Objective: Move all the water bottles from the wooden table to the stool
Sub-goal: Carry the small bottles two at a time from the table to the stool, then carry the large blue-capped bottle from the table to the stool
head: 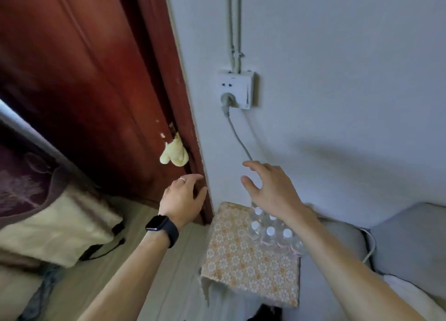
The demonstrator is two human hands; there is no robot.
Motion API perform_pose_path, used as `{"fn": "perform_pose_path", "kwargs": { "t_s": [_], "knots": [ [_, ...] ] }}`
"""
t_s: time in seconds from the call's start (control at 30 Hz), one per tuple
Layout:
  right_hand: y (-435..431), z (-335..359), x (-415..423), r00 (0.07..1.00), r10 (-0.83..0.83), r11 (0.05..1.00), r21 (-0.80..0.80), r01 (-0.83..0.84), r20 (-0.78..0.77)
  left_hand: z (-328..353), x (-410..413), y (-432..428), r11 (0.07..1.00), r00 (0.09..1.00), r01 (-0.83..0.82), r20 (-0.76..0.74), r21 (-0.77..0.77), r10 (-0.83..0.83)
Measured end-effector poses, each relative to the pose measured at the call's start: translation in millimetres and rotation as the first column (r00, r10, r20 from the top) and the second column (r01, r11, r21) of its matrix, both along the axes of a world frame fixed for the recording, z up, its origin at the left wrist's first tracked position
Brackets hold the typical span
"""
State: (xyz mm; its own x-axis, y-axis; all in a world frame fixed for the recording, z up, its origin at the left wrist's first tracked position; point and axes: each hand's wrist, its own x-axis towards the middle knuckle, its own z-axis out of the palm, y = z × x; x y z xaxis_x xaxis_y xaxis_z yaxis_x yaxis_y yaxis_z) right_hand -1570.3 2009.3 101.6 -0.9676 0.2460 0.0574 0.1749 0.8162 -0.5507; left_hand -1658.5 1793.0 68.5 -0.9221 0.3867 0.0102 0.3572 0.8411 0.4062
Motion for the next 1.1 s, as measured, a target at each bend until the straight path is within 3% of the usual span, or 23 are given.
{"fn": "perform_pose_path", "kwargs": {
  "t_s": [0.2,0.4,0.57,0.77,0.9,1.1],
  "knots": [
    [-122,34,-24,0.964,0.191,0.981,0.053,-0.185,-0.183,37,23,-151,0.965,0.954,-0.254,-0.144,0.067,0.262],
    [-262,35,-53,0.838,0.484,0.874,0.100,-0.475,-0.252,52,84,-310,0.827,0.804,-0.559,-0.204,0.064,0.559],
    [-374,35,-57,0.672,0.707,0.706,0.154,-0.692,-0.222,49,154,-413,0.626,0.604,-0.778,-0.208,0.055,0.769],
    [-512,32,-50,0.377,0.906,0.406,0.140,-0.903,-0.193,37,248,-492,0.284,0.272,-0.958,-0.183,0.044,0.945],
    [-580,22,-34,0.186,0.967,0.209,0.118,-0.971,-0.176,33,302,-503,0.067,0.065,-0.998,-0.134,0.010,0.989],
    [-671,32,18,-0.115,0.979,-0.099,0.100,-0.990,-0.169,54,381,-506,-0.225,-0.230,-0.973,-0.190,0.045,0.955]
  ]
}}
